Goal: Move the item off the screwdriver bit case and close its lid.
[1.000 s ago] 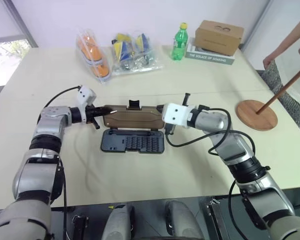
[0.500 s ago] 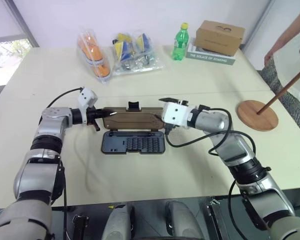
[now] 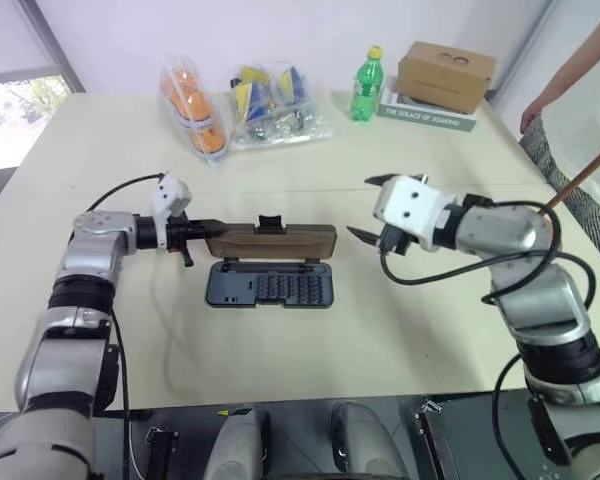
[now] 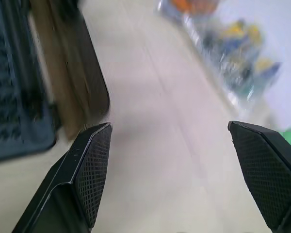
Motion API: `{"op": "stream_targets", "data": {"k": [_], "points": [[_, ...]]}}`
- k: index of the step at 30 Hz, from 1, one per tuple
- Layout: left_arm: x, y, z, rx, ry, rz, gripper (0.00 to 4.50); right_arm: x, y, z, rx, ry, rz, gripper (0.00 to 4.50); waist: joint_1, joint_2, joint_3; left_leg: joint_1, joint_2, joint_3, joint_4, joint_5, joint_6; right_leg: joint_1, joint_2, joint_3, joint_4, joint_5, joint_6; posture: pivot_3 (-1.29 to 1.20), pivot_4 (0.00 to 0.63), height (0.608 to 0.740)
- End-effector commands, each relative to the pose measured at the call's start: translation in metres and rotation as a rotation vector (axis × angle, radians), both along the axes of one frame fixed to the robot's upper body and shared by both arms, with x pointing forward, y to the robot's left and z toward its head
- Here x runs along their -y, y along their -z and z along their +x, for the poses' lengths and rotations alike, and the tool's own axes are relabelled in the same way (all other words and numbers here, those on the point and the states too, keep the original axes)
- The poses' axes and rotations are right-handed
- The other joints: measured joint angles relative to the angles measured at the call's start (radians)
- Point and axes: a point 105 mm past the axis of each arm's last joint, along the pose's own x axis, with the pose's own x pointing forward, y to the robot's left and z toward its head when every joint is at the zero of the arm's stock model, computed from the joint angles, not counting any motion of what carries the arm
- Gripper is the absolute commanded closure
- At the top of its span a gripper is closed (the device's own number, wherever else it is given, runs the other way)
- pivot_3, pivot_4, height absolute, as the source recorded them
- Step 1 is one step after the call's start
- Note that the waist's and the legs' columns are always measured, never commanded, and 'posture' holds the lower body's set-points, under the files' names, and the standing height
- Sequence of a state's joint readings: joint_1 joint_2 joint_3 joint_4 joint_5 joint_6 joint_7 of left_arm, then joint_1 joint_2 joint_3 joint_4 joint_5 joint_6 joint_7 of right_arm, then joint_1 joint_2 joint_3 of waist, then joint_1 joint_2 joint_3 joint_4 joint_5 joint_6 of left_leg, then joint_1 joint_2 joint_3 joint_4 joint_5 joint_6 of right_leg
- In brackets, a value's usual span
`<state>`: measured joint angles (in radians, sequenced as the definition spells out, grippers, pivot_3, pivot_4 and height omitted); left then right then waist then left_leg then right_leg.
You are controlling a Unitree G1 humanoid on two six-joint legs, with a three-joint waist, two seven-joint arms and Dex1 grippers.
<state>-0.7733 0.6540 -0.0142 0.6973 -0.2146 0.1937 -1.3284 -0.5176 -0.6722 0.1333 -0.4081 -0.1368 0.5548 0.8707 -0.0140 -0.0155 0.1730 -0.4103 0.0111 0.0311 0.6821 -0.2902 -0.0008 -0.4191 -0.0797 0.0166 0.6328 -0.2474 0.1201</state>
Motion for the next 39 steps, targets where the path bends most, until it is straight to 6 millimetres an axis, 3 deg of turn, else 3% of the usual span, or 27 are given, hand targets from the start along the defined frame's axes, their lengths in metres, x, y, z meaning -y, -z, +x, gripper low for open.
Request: {"op": "stream_targets", "data": {"k": [1, 7, 13, 19, 21, 25, 29, 34, 39], "points": [[-0.001, -0.017, -0.012, 0.004, 0.046, -0.016, 4.50, 0.002, -0.018, -0.004, 0.070, 0.013, 0.020, 0.52, -0.001, 0.000, 0.000, 0.000, 0.000, 0.000, 0.000, 0.000, 0.000, 0.000, 0.000, 0.000, 0.000, 0.000, 0.000, 0.00, 0.150, 0.740], [-0.006, -0.022, -0.043, -0.071, 0.116, 0.005, 4.50, 0.005, -0.015, -0.004, 0.038, 0.039, 0.053, 0.52, -0.001, 0.000, 0.000, 0.000, 0.001, 0.000, 0.000, 0.000, 0.000, 0.000, 0.000, 0.000, 0.000, 0.000, 0.000, 0.00, 0.150, 0.740], [-0.002, -0.023, -0.057, -0.107, 0.159, 0.013, 4.50, -0.005, -0.008, -0.005, -0.044, 0.059, 0.196, 0.52, 0.002, 0.000, 0.000, 0.000, 0.001, 0.000, 0.000, 0.000, 0.000, 0.000, 0.000, 0.000, 0.000, 0.000, 0.000, 0.00, 0.150, 0.740], [0.009, -0.031, -0.034, -0.049, 0.125, -0.010, 4.50, -0.013, -0.001, 0.000, -0.150, 0.094, 0.337, 0.52, 0.005, 0.000, 0.000, 0.000, 0.001, -0.001, 0.000, 0.000, 0.000, 0.000, 0.000, 0.000, 0.000, 0.000, 0.000, 0.00, 0.150, 0.740], [0.024, -0.043, -0.018, 0.005, 0.141, -0.016, 4.50, -0.022, -0.003, 0.000, -0.260, 0.098, 0.468, 0.52, 0.007, -0.001, 0.000, 0.000, 0.000, -0.001, 0.001, 0.000, 0.000, 0.001, 0.000, 0.000, 0.000, 0.000, 0.000, 0.00, 0.150, 0.740], [0.049, -0.058, 0.004, 0.067, 0.208, 0.020, 4.50, -0.050, -0.004, -0.028, -0.527, -0.059, 0.559, 0.52, 0.005, 0.000, 0.000, -0.001, -0.001, -0.001, 0.001, 0.000, 0.000, 0.001, 0.000, -0.001, 0.000, 0.000, 0.000, 0.00, 0.150, 0.740], [0.064, -0.057, 0.015, 0.068, 0.264, 0.068, 4.50, -0.067, -0.006, -0.051, -0.707, -0.164, 0.588, 1.74, -0.002, 0.000, 0.000, -0.001, -0.001, -0.001, 0.000, 0.000, 0.001, 0.000, 0.000, 0.000, 0.000, 0.000, 0.000, 0.00, 0.150, 0.740], [0.072, -0.035, 0.022, 0.034, 0.293, 0.161, 4.50, -0.079, 0.010, -0.062, -0.864, -0.157, 0.580, 4.43, -0.002, 0.000, 0.000, -0.001, 0.000, -0.001, 0.000, 0.000, 0.001, 0.000, 0.001, 0.000, 0.000, 0.000, 0.000, 0.00, 0.150, 0.740], [0.074, -0.013, 0.023, 0.015, 0.310, 0.243, 4.50, -0.094, 0.033, -0.068, -0.968, -0.137, 0.571, 4.43, 0.000, 0.000, 0.000, -0.003, 0.000, -0.001, 0.001, 0.000, 0.001, -0.003, 0.001, 0.000, 0.000, 0.000, 0.000, 0.00, 0.150, 0.740]]}}
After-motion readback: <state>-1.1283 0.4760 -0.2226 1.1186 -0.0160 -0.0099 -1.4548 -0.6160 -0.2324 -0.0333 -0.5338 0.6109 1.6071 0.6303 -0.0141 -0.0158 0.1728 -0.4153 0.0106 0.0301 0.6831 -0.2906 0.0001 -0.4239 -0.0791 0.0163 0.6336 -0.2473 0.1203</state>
